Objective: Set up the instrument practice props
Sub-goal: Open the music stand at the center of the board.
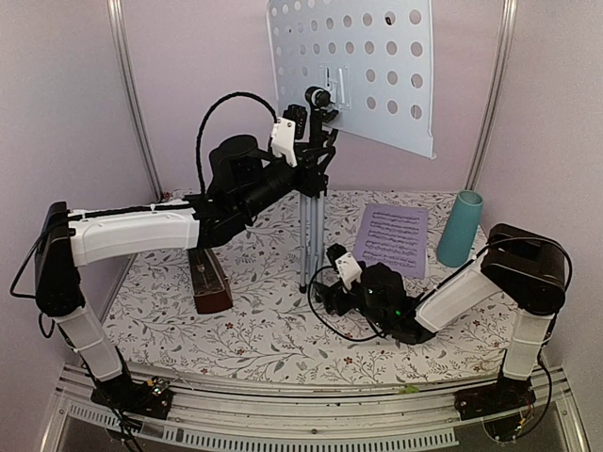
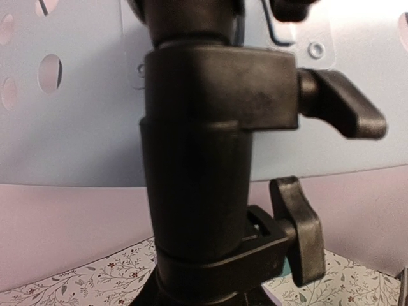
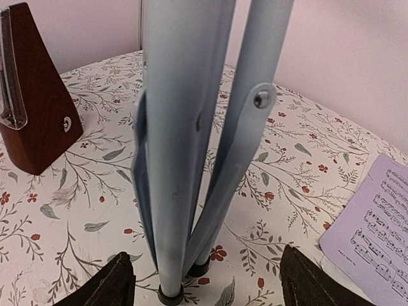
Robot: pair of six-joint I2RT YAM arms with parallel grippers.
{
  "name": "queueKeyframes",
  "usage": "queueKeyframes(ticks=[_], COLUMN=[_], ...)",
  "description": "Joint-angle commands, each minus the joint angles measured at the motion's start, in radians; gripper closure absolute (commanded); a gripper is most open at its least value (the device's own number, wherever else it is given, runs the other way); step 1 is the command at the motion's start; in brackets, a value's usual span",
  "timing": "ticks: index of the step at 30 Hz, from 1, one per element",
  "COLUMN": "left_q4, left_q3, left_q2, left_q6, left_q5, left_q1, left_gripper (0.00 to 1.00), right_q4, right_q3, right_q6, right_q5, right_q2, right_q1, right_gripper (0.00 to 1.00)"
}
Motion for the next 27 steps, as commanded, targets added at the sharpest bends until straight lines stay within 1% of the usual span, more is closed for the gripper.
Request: queueKeyframes(ticks=[1, 6, 11, 17, 19, 22, 25, 27], left_q4=[0.003, 0.001, -0.005, -0.012, -0.011, -0.012, -0.016, -0.022], left_q3=[0.020, 0.022, 0.030, 0.034, 0.032, 0.031, 0.028, 0.027], left_q2=[-0.016, -0.016, -0.010, -0.004, -0.003, 0.000, 0.006, 0.011], left_q6=[-0.037, -0.036, -0.034, -0.022, -0.018, -0.007, 0.028, 0.055], left_q5=[0.006, 0.011, 0.018, 0.025, 0.027, 0.031, 0.028, 0.026], left_q1=[0.000, 0.000, 0.001, 0.005, 0.007, 0.017, 0.019, 0.019], left_gripper=[1.00, 1.00, 1.00, 1.00, 1.00, 1.00, 1.00, 1.00], right_q4=[0.039, 0.017, 0.016, -0.025, -0.052, -0.095, -0.160, -0.205], right_q3=[0.032, 0.055, 0.066, 0.079, 0.084, 0.080, 0.070, 0.057], right_q6=[-0.065, -0.071, -0.082, -0.086, -0.080, -0.053, -0.024, -0.006], right_q5=[-0.026, -0.036, -0.043, -0.075, -0.085, -0.093, -0.094, -0.094], right_q2=[0.048, 0.065, 0.084, 0.077, 0.067, 0.036, -0.010, -0.032], right_q1=[-0.004, -0.012, -0.025, -0.032, -0.031, -0.029, -0.026, -0.022], right_gripper=[0.22, 0.25, 0.34, 0.58, 0.71, 0.85, 0.95, 0.99])
